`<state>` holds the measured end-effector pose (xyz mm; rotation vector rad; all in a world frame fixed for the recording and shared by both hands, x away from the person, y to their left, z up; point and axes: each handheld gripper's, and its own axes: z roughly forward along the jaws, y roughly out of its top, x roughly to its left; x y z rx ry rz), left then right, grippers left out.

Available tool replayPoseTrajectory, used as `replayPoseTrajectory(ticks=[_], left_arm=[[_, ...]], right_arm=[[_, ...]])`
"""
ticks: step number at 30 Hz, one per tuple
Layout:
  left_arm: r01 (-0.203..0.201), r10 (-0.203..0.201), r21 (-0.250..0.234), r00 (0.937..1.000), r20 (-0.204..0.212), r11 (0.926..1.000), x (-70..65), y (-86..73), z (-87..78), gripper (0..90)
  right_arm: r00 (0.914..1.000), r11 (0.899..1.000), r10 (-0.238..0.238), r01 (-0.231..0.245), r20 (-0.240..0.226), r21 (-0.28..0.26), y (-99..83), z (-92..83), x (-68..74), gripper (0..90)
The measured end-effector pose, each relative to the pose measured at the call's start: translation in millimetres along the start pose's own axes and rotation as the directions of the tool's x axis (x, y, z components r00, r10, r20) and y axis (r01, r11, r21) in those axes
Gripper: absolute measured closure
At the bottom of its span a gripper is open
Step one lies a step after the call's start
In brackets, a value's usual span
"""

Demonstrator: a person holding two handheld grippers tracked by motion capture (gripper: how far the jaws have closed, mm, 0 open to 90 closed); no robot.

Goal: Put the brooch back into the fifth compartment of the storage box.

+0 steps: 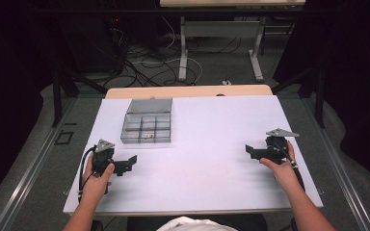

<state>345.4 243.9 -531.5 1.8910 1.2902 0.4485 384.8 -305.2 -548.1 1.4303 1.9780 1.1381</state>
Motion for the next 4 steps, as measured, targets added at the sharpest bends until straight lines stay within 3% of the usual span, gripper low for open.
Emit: replayPoseTrajectory(ticks=[4], left_arm=[[-0.001, 0.001, 0.001, 1.0, -0.002, 1.0, 0.2, -0.1, 0.2, 0.5]], right_arm=[[1.0, 1.0, -0.005, 0.005, 0.001, 0.001, -0.1, -0.3, 1.1, 0.0]])
